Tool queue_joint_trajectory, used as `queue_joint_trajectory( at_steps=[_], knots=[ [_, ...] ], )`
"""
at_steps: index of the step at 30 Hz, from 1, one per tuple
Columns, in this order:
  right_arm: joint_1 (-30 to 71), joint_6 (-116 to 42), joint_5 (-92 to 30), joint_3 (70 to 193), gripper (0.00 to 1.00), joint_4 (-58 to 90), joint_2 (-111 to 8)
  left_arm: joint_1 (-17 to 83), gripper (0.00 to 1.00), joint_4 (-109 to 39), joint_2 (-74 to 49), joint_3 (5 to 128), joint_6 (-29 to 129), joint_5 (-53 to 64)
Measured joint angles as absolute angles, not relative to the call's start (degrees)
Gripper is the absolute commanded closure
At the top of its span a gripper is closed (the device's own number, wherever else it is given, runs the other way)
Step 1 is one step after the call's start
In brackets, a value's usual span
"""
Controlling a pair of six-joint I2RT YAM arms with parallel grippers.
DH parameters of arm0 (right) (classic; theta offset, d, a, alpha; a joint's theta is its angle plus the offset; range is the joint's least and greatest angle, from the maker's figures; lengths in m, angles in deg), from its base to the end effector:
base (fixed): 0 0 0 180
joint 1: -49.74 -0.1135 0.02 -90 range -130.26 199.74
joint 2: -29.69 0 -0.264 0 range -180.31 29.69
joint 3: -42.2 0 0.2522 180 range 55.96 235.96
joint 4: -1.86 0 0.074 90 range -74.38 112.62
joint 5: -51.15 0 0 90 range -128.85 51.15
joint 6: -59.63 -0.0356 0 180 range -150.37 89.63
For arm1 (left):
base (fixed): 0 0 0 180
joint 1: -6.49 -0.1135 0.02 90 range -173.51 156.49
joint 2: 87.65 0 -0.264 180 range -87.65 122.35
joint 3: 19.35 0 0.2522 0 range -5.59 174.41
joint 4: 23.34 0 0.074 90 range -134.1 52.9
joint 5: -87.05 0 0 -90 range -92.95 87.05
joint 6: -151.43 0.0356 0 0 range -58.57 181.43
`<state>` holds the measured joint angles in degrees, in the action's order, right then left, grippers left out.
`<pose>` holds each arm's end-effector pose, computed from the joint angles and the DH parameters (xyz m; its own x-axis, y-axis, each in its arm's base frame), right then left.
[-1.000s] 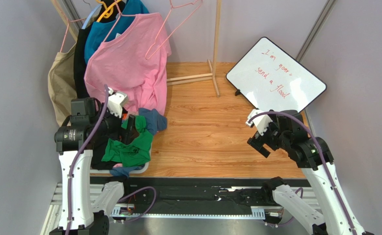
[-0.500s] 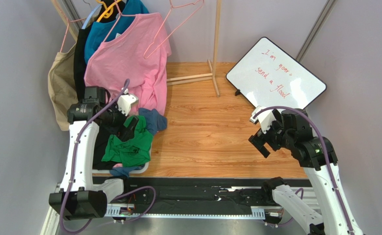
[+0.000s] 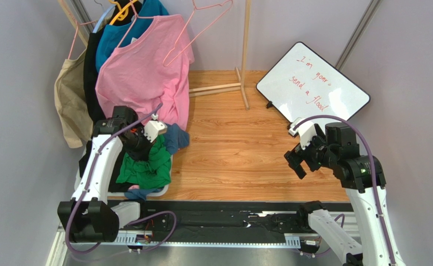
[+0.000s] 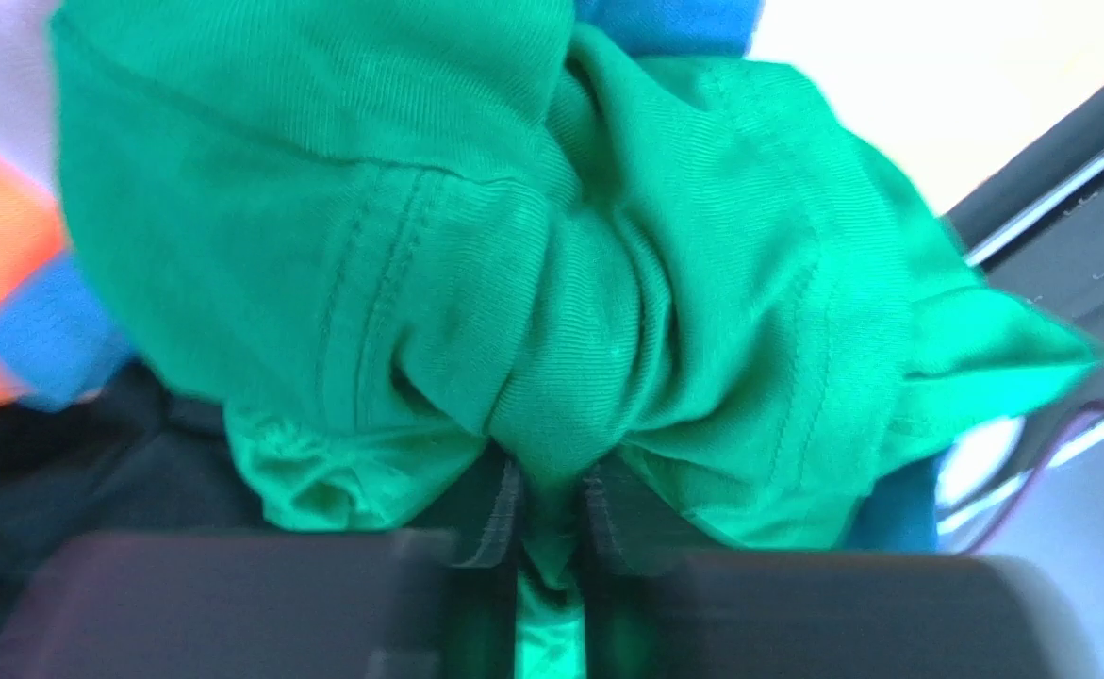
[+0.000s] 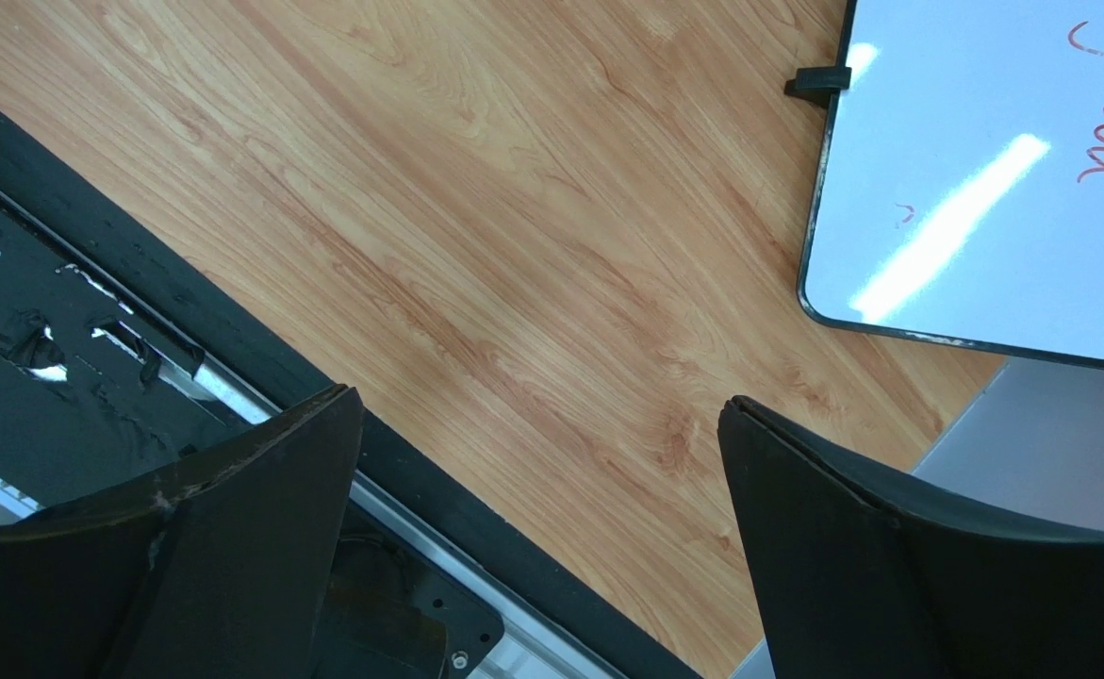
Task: Place the t-shirt on the hanger
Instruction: Pick up the T-shirt and place it in the bin, then place the T-shirt at the center of the board.
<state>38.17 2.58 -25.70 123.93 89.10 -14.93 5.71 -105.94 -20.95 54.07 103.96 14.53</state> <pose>0.0992 0.0286 0.3677 -0.4470 -0.6321 -0.6329 -0.6928 0.6923 -0.2021 0.1925 -0.0081 0.2808 -0.6738 0.6356 -0.3767 0.6999 0.7125 -0.0498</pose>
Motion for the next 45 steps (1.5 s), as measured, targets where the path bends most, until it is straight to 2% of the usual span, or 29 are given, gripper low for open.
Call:
queue_joint_trajectory(
  at_steps=[5, 10, 16, 19, 25, 29, 33, 41, 45],
  knots=[
    [39.37, 2.01, -24.10, 123.93, 0.00, 89.21, -14.80, 7.86, 1.00, -111.91, -22.42, 67.97, 101.86, 19.32],
    [39.88, 1.31, -23.32, 124.52, 0.00, 89.27, -15.59, 20.45, 1.00, -113.52, -20.80, 90.59, 94.27, 25.94],
    [40.97, 0.27, -22.84, 125.83, 0.00, 88.83, -17.01, 35.37, 1.00, -112.63, -8.06, 115.88, 85.20, 33.04],
    [41.21, 0.29, -23.08, 125.83, 0.00, 88.75, -17.16, 37.78, 1.00, -110.38, -2.77, 118.76, 82.58, 38.31],
    [41.32, 0.27, -23.58, 125.81, 0.00, 88.55, -17.54, 37.91, 1.00, -100.41, -1.83, 109.58, 74.69, 43.56],
    [41.41, 0.24, -23.78, 125.77, 0.00, 87.81, -18.30, 38.28, 1.00, -94.25, -1.32, 109.10, 69.92, 44.95],
    [41.60, -0.15, -23.93, 125.83, 0.00, 87.57, -19.83, 38.74, 1.00, -91.95, 1.65, 115.35, 68.09, 42.79],
    [43.09, -2.31, -24.06, 128.83, 0.00, 86.41, -21.97, 38.68, 1.00, -95.12, 9.25, 136.75, 71.37, 34.03],
    [45.34, -4.00, -23.82, 130.51, 0.00, 85.73, -23.20, 40.31, 1.00, -97.61, 8.51, 138.35, 76.18, 33.06]
  ],
)
